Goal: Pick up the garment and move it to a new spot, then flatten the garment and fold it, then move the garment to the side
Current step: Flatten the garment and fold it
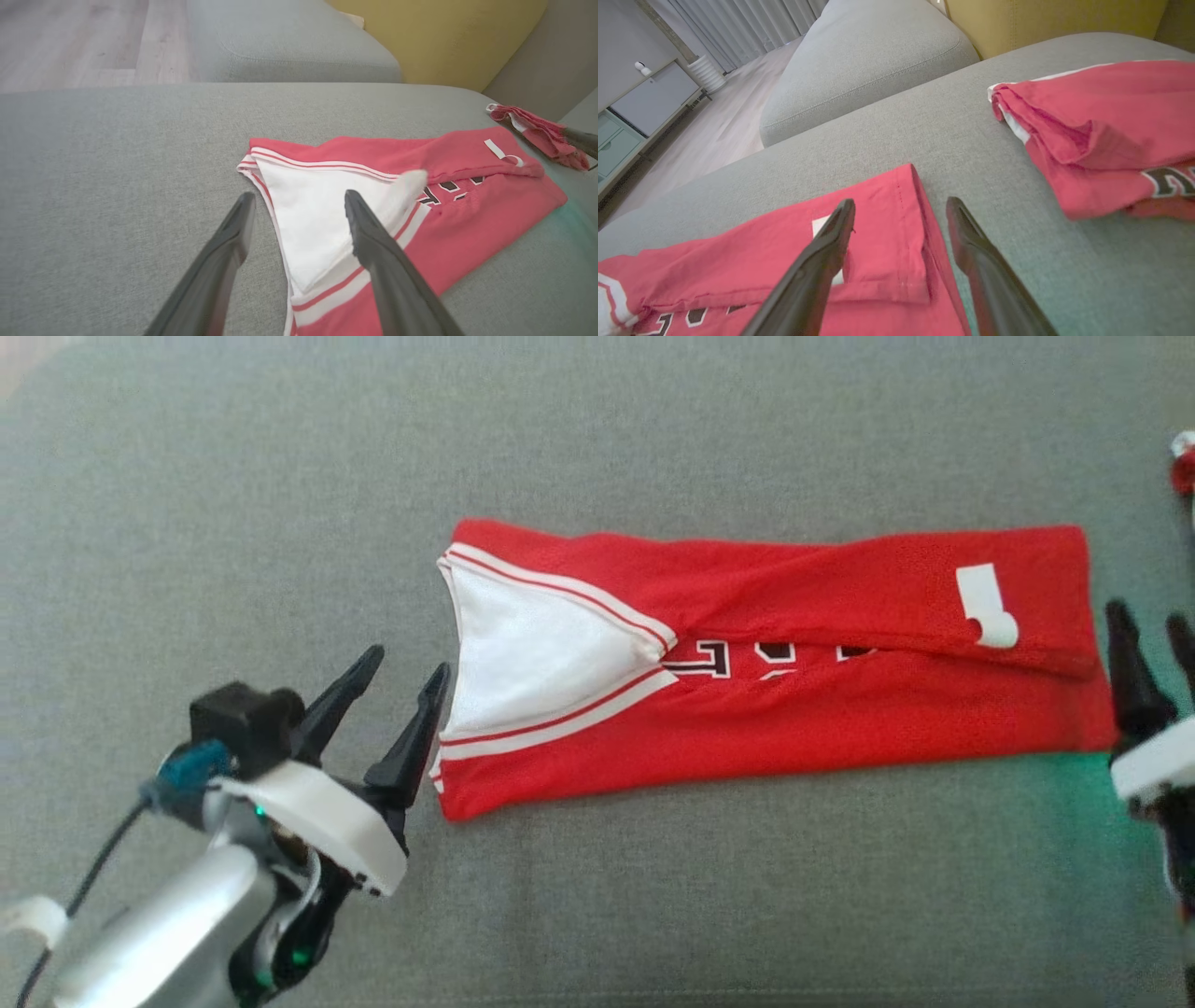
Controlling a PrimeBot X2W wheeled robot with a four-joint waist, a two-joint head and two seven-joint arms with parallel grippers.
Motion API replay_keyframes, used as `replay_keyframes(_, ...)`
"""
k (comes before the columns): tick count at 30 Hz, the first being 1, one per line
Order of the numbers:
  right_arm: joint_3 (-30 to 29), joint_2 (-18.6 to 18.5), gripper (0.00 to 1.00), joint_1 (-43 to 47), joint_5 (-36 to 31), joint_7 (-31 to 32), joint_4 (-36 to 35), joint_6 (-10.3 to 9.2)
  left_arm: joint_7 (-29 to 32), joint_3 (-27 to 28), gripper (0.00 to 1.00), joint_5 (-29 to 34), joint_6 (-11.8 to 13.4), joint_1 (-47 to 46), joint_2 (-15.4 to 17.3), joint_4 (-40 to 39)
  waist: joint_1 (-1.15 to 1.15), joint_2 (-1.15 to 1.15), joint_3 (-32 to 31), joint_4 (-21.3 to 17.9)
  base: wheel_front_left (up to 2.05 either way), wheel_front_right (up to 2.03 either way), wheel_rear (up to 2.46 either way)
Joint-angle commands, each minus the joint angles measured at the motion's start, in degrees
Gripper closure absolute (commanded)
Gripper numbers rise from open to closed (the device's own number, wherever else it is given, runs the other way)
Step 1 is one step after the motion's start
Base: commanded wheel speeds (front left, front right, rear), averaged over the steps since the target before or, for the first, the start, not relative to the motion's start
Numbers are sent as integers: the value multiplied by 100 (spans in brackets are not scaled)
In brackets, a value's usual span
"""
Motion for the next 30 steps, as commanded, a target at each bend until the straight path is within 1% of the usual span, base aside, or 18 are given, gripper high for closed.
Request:
replay_keyframes(1, 33, -59, 0, 120, -75, 8, -234, -5, -130, 283, 0, 87, 111, -45, 107, -85, 0, 0, -207, -12, 0, 0, 0)
replay_keyframes(5, -15, 186, 0, 417, -179, -79, -297, -5, -299, 516, 0, 408, 532, 309, -119, -11, 0, 0, -461, -23, 0, 0, 0)
replay_keyframes(7, -11, 313, 0, 512, -246, -134, -314, -5, -320, 737, 0, 597, 706, 545, -359, -34, 0, 0, -546, -23, 0, 0, 0)
replay_keyframes(10, -28, 469, 0, 596, -370, -249, -270, -5, -324, 1252, 0, 964, 742, 1004, -884, -171, 0, 0, -626, 18, 0, 0, 0)
replay_keyframes(13, -52, 584, 0, 627, -517, -411, -172, -5, -325, 1754, 0, 1614, 744, 1447, -1349, -179, 0, 0, -680, 64, 0, 0, 0)
replay_keyframes(15, -95, 615, 0, 628, -650, -527, -70, -5, -325, 2045, 0, 2079, 707, 1687, -1667, -214, 0, 0, -701, 120, 0, 0, 0)
replay_keyframes(17, -168, 639, 0, 606, -810, -627, 61, -5, -326, 2260, 0, 2473, 594, 1888, -1980, -266, 0, 0, -717, 191, 0, 0, 0)
replay_keyframes(20, -435, 724, 0, 496, -1069, -701, 371, -5, -326, 2412, 0, 3096, 415, 2087, -2287, -271, 0, 0, -737, 301, 0, 0, 0)
replay_keyframes(22, -693, 805, 0, 342, -1280, -686, 624, -5, -326, 2450, 0, 3405, 312, 2176, -2460, -231, 0, 0, -740, 378, 0, 0, 0)
replay_keyframes(23, -693, 805, 0, 342, -1280, -686, 624, -5, -326, 2450, 0, 3405, 312, 2176, -2460, -231, 0, 0, -740, 378, 0, 0, 0)
replay_keyframes(25, -951, 887, 0, 175, -1557, -571, 848, -5, -326, 2452, 0, 3625, 185, 2233, -2625, -189, 0, 0, -735, 459, 0, 0, 0)
replay_keyframes(28, -1207, 861, 0, -165, -1800, -401, 1224, -5, -326, 2419, 0, 3894, -17, 2268, -2790, -140, 0, 0, -681, 567, 0, 0, 0)
replay_keyframes(30, -1318, 771, 0, -367, -1961, -280, 1487, -5, -326, 2419, 0, 4014, -118, 2273, -2878, -131, 0, 0, -623, 627, 0, 0, 0)
